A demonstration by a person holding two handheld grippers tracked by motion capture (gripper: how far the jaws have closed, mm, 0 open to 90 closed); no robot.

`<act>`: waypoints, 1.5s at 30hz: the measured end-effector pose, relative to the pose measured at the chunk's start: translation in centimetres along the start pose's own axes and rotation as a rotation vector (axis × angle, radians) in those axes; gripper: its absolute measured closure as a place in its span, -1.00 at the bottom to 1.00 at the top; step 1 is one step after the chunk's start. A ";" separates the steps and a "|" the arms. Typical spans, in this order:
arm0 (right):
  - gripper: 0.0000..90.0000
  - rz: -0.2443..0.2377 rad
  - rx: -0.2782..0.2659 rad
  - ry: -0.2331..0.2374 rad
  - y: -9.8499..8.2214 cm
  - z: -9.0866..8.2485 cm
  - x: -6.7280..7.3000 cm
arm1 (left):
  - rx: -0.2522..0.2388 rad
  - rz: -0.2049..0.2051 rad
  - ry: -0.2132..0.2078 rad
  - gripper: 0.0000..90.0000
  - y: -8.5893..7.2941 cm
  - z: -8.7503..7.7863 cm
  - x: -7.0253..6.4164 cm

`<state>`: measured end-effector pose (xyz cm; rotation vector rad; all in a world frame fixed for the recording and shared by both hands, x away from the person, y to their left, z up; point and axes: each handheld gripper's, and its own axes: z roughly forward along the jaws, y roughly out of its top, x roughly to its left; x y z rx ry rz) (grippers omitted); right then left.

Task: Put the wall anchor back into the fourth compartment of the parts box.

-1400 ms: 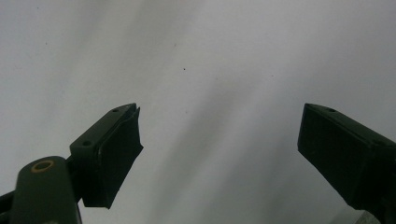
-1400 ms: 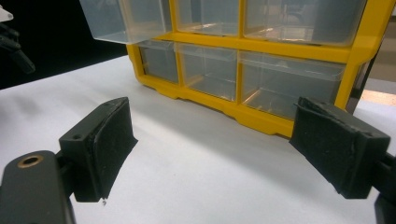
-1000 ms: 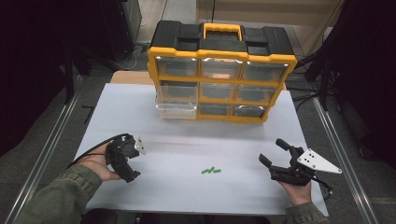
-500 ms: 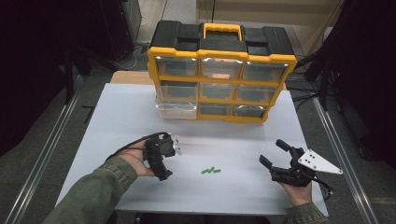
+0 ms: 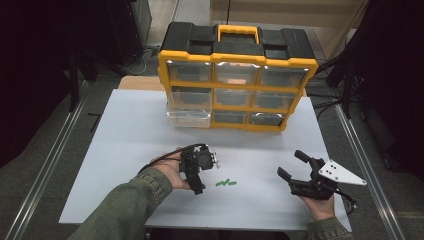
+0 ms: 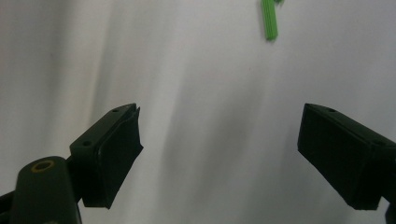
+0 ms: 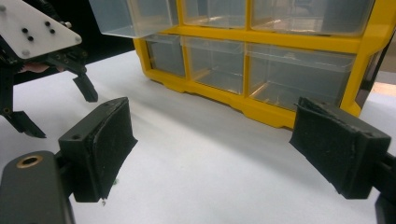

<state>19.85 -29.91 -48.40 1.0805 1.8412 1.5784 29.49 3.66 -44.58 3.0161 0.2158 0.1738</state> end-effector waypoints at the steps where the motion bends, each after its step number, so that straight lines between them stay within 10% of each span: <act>1: -0.70 -0.001 0.001 0.000 0.0 0.0 0.0 | 0.003 0.002 0.002 -0.69 0.3 0.1 -0.1; 22: -0.69 -0.004 0.010 0.016 -0.1 0.2 0.1 | 0.032 0.054 -0.042 -0.67 5.2 2.5 -1.7; 45: -0.69 0.000 0.004 0.021 0.0 0.0 0.0 | 0.045 0.033 -0.131 0.23 5.5 3.1 -1.0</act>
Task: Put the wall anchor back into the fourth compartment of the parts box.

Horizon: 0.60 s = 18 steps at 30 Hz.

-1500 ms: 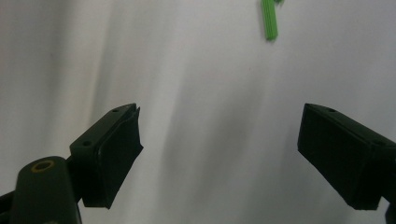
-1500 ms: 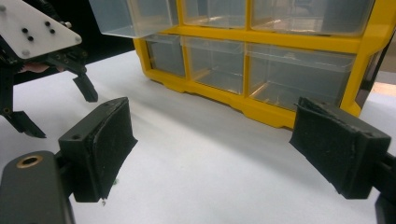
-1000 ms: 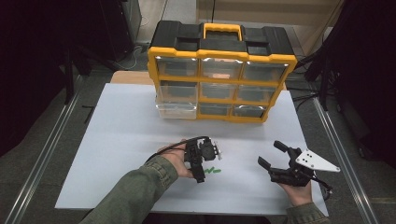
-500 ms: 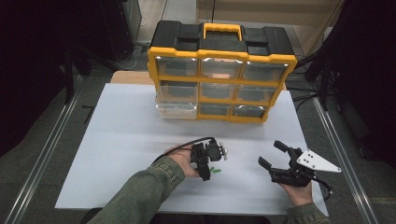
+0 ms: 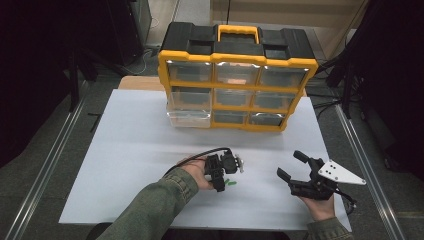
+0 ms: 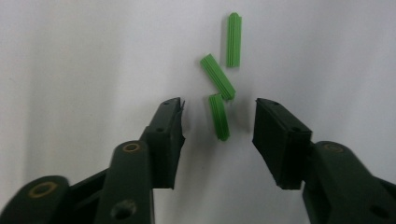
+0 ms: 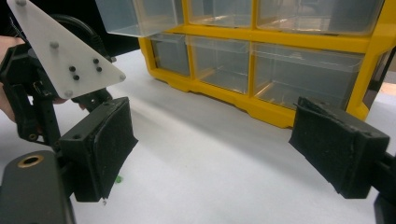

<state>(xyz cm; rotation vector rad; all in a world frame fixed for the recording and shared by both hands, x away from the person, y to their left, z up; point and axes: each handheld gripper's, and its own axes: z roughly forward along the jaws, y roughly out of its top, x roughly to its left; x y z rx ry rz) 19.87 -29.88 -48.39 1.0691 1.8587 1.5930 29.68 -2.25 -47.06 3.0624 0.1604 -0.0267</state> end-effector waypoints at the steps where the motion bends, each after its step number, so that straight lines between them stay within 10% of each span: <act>1: -0.69 -0.002 0.000 -0.001 0.0 0.0 0.0 | 0.005 -0.007 0.003 0.27 0.0 0.0 0.0; 18: -0.69 -0.003 0.003 0.004 0.0 0.0 0.0 | 0.008 -0.044 -0.033 0.83 -0.1 0.1 0.4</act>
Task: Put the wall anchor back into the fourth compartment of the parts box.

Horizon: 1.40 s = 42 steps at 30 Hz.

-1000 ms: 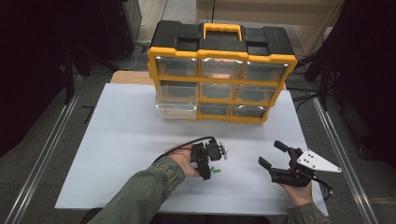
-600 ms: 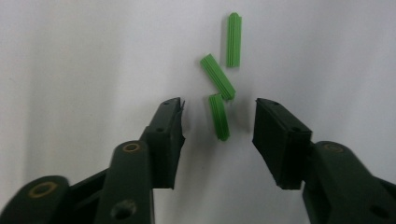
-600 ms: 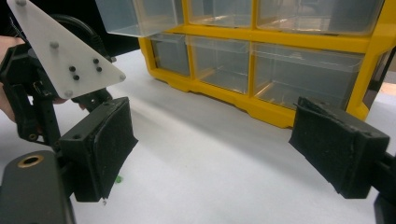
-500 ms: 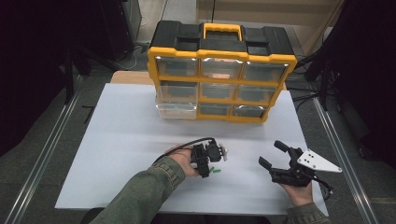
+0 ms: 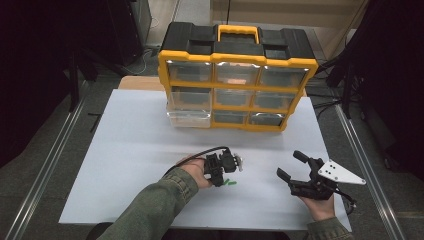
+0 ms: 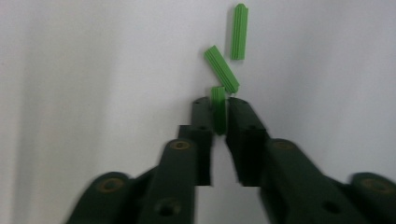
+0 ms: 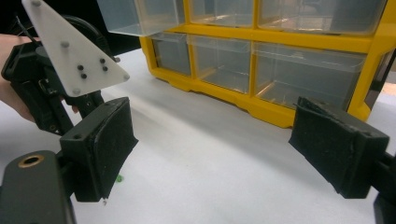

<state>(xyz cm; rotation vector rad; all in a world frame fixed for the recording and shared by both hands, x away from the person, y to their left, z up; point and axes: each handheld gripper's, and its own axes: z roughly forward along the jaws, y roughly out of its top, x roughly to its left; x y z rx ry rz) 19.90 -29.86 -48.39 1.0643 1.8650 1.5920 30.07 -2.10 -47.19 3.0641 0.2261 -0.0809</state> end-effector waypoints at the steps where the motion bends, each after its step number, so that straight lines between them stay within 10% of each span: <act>1: -0.69 -0.001 0.001 0.001 0.0 0.0 0.0 | 0.000 -0.004 0.006 0.86 0.0 0.0 0.0; 13: -0.68 0.001 -0.001 0.000 0.0 -0.1 0.0 | 0.020 -0.009 0.011 0.87 -0.2 -0.3 -0.1; 28: -0.68 0.001 -0.002 -0.002 0.0 -0.1 0.0 | -0.105 -0.060 0.074 0.88 -2.5 -3.9 0.5; 42: -0.68 0.000 0.000 -0.003 0.0 0.0 0.0 | -0.148 -0.032 0.149 0.88 -3.6 -13.3 1.4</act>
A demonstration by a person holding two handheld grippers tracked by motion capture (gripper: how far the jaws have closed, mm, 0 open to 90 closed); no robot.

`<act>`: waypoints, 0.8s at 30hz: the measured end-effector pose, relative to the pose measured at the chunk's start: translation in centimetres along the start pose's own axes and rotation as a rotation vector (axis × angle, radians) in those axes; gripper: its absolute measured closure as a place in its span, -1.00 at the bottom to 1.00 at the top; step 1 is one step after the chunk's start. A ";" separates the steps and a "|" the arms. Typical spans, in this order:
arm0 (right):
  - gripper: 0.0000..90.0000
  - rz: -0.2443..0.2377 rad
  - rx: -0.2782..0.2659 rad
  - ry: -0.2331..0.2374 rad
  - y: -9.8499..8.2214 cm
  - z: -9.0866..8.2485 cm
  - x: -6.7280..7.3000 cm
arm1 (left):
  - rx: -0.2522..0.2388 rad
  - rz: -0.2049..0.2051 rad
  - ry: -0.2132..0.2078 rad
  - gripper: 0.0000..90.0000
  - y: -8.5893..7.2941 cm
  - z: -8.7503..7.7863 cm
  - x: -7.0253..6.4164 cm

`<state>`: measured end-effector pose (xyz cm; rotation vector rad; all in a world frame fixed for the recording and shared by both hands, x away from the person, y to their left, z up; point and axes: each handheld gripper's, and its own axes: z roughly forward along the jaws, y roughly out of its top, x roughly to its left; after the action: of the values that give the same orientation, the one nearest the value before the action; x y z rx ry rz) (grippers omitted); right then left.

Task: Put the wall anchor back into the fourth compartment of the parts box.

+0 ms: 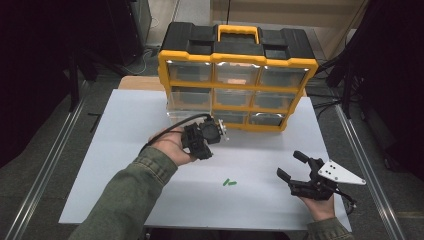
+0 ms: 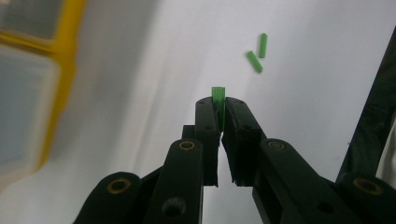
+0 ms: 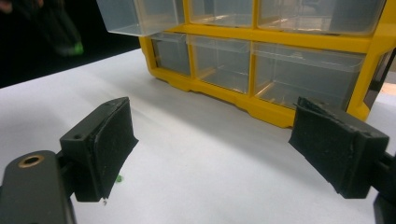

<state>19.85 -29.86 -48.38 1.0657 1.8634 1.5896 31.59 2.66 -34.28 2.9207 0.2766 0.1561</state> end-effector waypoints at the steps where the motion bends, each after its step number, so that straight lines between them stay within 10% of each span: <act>1: -0.68 -0.002 -0.003 0.000 0.0 0.0 0.0 | 0.000 -0.008 0.012 0.88 0.0 -0.8 0.4; 10: -0.69 -0.006 0.012 0.001 0.0 0.1 -0.1 | -0.007 -0.012 0.068 0.88 0.0 -6.6 3.9; 18: -0.68 -0.006 0.012 0.005 -0.1 0.2 -0.1 | 0.035 0.019 0.099 0.88 1.5 -8.1 5.8; 24: -0.68 -0.007 0.015 0.005 -0.1 0.1 -0.1 | 0.060 -0.032 0.119 0.88 2.0 -8.0 8.0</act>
<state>19.97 -29.91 -48.49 1.0615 1.8828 1.5784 38.71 3.87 -25.38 2.9696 0.3518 0.3222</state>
